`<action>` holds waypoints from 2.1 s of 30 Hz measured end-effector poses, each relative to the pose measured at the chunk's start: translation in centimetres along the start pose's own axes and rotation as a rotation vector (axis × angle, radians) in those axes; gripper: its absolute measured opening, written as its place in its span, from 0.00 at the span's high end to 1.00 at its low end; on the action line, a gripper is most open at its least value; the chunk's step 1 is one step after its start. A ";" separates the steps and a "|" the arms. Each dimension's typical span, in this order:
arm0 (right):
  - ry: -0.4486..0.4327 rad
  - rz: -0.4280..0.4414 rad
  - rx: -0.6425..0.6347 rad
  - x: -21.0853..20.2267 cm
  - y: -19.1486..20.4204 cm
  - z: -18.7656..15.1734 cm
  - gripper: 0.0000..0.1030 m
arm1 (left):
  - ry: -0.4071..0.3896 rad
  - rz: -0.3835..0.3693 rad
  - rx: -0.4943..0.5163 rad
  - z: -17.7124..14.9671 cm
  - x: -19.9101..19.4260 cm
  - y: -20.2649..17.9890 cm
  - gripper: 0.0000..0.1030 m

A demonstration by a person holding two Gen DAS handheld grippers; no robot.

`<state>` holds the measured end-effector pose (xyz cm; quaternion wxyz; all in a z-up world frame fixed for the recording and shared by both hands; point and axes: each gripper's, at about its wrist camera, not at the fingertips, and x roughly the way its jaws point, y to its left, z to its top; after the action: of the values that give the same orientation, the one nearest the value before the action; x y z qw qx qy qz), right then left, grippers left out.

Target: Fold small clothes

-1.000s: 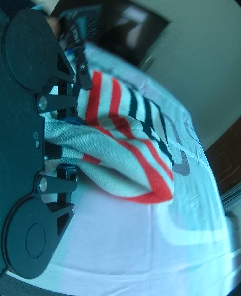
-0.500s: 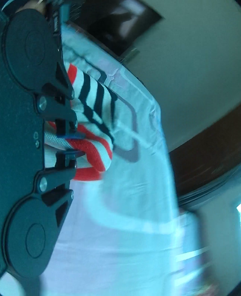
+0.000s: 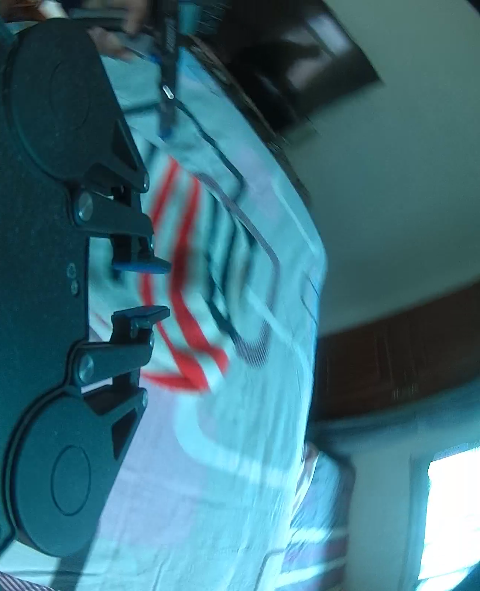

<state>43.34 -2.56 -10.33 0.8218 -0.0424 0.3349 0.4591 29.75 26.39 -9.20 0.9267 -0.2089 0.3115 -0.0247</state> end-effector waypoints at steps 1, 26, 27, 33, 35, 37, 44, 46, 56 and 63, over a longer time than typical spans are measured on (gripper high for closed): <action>0.009 -0.010 -0.054 -0.1 1.0 -0.8 0.80 | 0.013 0.020 0.027 -0.5 0.3 -0.5 0.32; -0.086 -0.269 0.065 -15.0 11.2 -7.5 0.16 | -0.148 0.341 0.282 -8.1 -15.7 -12.2 0.00; -0.084 -0.279 0.072 -15.8 11.9 -7.9 0.13 | -0.154 0.333 0.267 -8.5 -16.7 -12.7 0.00; -0.137 -0.344 0.128 -21.2 16.1 -9.7 0.01 | -0.187 0.310 0.269 -11.2 -21.9 -15.4 0.00; -0.140 -0.356 0.120 -22.7 17.5 -10.1 0.01 | -0.201 0.290 0.271 -12.1 -23.5 -16.2 0.00; -0.158 -0.393 0.101 -24.3 19.0 -10.8 0.01 | -0.206 0.272 0.258 -13.0 -25.1 -16.7 0.00; -0.199 -0.462 0.051 -27.1 22.8 -13.0 0.01 | -0.232 0.259 0.277 -15.4 -28.6 -19.0 0.00; -0.212 -0.472 0.049 -27.6 23.6 -13.6 0.01 | -0.245 0.257 0.287 -15.8 -29.4 -19.5 0.00; -0.238 -0.489 0.037 -28.8 25.2 -13.7 0.01 | -0.264 0.238 0.297 -16.5 -30.9 -20.6 0.00; -0.262 -0.484 0.035 -28.9 25.4 -13.2 0.01 | -0.278 0.236 0.308 -15.7 -31.1 -20.9 0.00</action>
<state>6.43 -13.91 2.53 0.9445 -0.0469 0.2136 0.2452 -2.69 6.97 5.59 0.9780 -0.0286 0.1957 0.0656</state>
